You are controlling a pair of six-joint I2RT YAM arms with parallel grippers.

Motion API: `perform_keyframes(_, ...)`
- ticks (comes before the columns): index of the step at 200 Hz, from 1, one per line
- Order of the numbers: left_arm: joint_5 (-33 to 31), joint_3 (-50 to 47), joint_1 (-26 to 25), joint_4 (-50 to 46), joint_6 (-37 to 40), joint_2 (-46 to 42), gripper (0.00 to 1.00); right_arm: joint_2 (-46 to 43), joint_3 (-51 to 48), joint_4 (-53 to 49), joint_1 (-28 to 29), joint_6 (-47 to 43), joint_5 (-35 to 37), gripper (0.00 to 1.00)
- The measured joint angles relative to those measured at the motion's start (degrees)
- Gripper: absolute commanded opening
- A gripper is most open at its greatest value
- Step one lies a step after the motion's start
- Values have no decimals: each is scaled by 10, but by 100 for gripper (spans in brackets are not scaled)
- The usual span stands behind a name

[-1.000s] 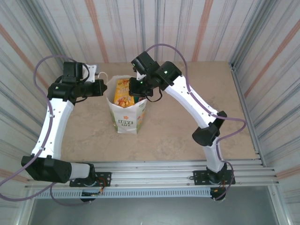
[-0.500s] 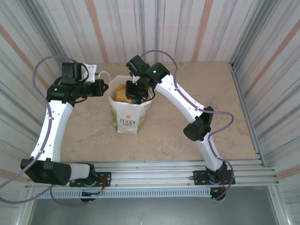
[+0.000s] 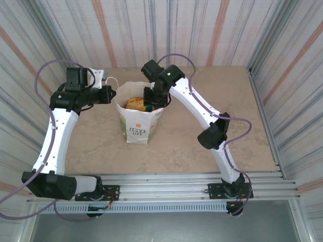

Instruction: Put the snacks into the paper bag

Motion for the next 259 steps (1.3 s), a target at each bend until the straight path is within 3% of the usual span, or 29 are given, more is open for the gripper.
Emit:
perform_keyframes(74, -11, 0, 0, -2, 6, -2, 5, -127, 4, 7, 16, -19, 11, 51)
perform_keyframes(125, -17, -3, 0, -4, 8, -3, 5, -189, -15, -9, 21, -29, 58, 52)
perform_keyframes(211, -14, -6, 0, -2, 8, -4, 5, -189, -59, -22, -8, -34, 104, 53)
perform_keyframes(245, -14, -7, 0, -2, 8, -4, 5, -150, -59, 6, -31, -53, 79, 29)
perform_keyframes(259, -13, -7, 0, -2, 8, -4, 5, -132, -59, 18, -40, -60, 69, 11)
